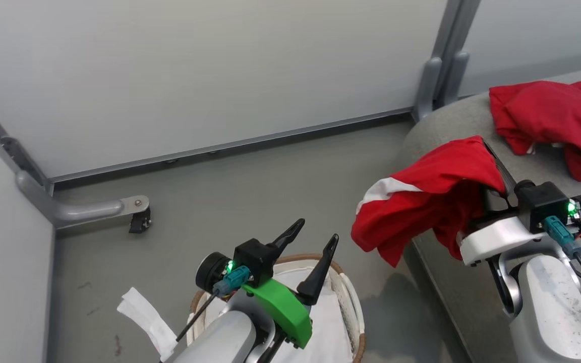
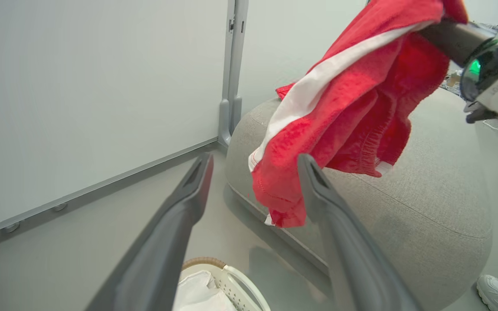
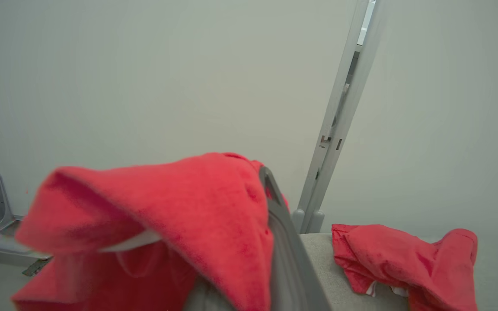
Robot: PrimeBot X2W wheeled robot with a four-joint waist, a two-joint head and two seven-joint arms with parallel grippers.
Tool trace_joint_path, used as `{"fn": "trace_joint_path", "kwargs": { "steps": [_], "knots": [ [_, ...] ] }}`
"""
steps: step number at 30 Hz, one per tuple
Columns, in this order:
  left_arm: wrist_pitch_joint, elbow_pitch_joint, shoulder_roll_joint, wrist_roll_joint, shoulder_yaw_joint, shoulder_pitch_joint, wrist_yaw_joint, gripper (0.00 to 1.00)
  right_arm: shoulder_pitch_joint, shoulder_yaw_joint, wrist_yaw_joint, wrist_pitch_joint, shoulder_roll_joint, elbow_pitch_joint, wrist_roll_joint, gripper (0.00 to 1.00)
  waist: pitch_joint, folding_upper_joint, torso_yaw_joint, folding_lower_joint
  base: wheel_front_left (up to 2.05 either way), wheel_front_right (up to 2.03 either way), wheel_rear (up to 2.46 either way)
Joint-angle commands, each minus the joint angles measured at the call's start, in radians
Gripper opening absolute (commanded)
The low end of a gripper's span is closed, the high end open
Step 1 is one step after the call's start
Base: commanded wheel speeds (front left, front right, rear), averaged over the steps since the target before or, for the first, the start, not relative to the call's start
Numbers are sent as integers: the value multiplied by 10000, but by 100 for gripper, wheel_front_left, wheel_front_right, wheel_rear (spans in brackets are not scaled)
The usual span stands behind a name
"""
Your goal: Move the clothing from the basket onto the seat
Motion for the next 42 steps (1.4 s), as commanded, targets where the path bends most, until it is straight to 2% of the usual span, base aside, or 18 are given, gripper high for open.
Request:
{"fn": "trace_joint_path", "kwargs": {
  "steps": [1,8,12,17,23,31,38,42],
  "knots": [
    [10,-100,-2,133,53,84,-27,100,-44,-111,-14,-23,-32,-82,-93,0,342,-1,-772,0,0,0,0],
    [9,-254,-37,456,-53,-257,-28,100,-201,-503,-14,-23,-28,-170,-346,0,989,-1,-2047,0,0,0,0],
    [10,-213,-44,641,-124,-435,-28,100,-302,-684,-14,-23,-27,-150,-335,0,1346,-1,-2486,0,0,0,0],
    [10,-138,-32,833,-190,-662,-28,100,-621,-871,-14,-23,-27,-89,-319,0,1830,-1,-2715,0,0,0,0],
    [10,-105,133,971,-281,-1008,-29,100,-1690,-1287,-14,-23,-307,-45,-485,0,2592,-1,-2504,0,0,0,0],
    [10,-100,403,1109,-164,-1586,-29,100,-4445,-1816,-14,-23,-1749,339,-570,0,3813,-1,-1845,0,0,0,0],
    [10,-272,546,1387,89,-2004,-29,100,-7246,-2553,-14,-23,-3695,1297,-648,0,4736,-1,-1217,0,0,0,0],
    [9,-427,656,1598,275,-2223,-29,100,-8303,-2884,-14,-22,-4585,2125,-791,0,5235,-1,-975,0,0,0,0]
  ]
}}
